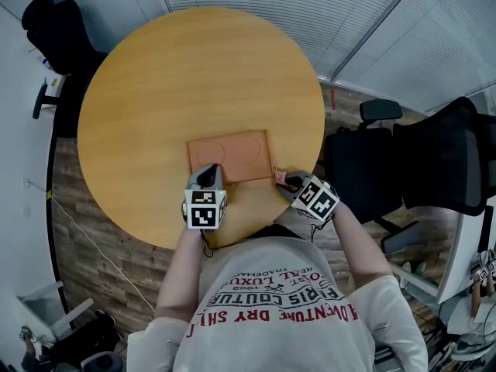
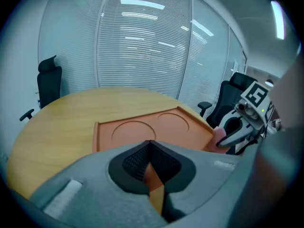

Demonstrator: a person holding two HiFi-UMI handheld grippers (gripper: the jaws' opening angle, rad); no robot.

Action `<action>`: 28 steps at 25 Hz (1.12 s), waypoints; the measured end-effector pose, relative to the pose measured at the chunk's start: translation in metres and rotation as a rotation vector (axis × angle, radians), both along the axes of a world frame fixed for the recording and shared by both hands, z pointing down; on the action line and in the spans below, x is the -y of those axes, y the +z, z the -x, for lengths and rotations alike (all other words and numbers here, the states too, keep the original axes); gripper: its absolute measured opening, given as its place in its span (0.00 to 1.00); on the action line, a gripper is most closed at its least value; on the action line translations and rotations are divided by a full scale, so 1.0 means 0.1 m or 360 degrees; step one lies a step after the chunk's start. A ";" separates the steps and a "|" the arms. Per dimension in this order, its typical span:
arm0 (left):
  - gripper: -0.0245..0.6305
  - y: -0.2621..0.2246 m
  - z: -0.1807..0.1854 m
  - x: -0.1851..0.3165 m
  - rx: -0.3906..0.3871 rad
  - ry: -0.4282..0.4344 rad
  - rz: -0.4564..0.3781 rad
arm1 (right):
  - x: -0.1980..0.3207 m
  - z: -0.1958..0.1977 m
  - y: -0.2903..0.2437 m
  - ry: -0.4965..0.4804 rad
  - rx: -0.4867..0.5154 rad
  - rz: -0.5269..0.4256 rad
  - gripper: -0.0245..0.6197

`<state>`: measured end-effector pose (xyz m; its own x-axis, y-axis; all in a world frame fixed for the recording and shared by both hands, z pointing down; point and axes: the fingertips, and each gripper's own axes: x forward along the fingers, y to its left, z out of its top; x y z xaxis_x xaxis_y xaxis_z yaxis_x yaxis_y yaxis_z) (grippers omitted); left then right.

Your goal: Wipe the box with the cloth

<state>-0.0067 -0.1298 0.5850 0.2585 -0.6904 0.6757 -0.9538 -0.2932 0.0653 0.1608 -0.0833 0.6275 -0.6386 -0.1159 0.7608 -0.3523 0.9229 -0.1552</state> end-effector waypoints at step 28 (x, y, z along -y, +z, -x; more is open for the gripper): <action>0.05 -0.25 0.53 -0.50 0.0044 -0.0214 -0.0085 | -0.04 -0.35 -0.19 0.0513 -0.0124 -0.0156 0.09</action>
